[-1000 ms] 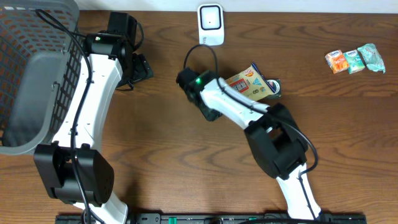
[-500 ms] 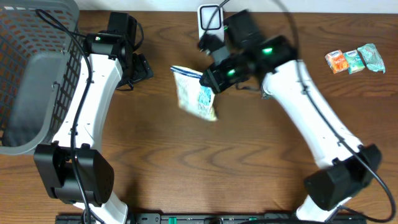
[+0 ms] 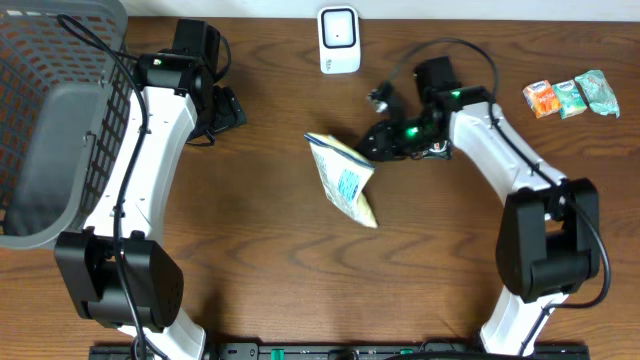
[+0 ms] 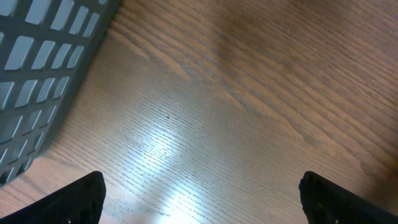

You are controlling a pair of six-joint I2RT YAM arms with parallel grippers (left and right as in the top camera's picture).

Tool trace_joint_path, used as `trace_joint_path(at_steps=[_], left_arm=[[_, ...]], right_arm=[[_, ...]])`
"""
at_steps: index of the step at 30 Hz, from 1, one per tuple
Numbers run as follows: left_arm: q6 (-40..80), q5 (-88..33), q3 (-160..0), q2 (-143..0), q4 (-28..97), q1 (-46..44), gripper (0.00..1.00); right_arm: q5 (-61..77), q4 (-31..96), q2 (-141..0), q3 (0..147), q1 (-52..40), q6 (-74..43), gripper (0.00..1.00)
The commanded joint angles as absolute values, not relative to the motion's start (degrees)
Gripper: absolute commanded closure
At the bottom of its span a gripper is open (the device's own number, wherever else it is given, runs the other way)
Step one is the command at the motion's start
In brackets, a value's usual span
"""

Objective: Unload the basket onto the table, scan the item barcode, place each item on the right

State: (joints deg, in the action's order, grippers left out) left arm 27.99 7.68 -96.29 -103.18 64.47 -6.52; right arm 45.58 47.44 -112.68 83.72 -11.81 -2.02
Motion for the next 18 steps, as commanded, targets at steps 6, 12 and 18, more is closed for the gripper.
trace_joint_path(at_steps=[6,12,18], left_arm=[[27.0,8.4,-96.5,-102.9,64.7,-6.3,0.02],[27.0,8.4,-96.5,-102.9,64.7,-6.3,0.02],[27.0,8.4,-96.5,-102.9,64.7,-6.3,0.02]], right_arm=[[28.6,54.6,-111.2,96.8,-5.0,-5.3,0.62],[28.6,66.7,-111.2,103.2,-8.2,-0.3,0.57],[26.6,72.0,-111.4,102.2,-16.8,5.0,0.23]])
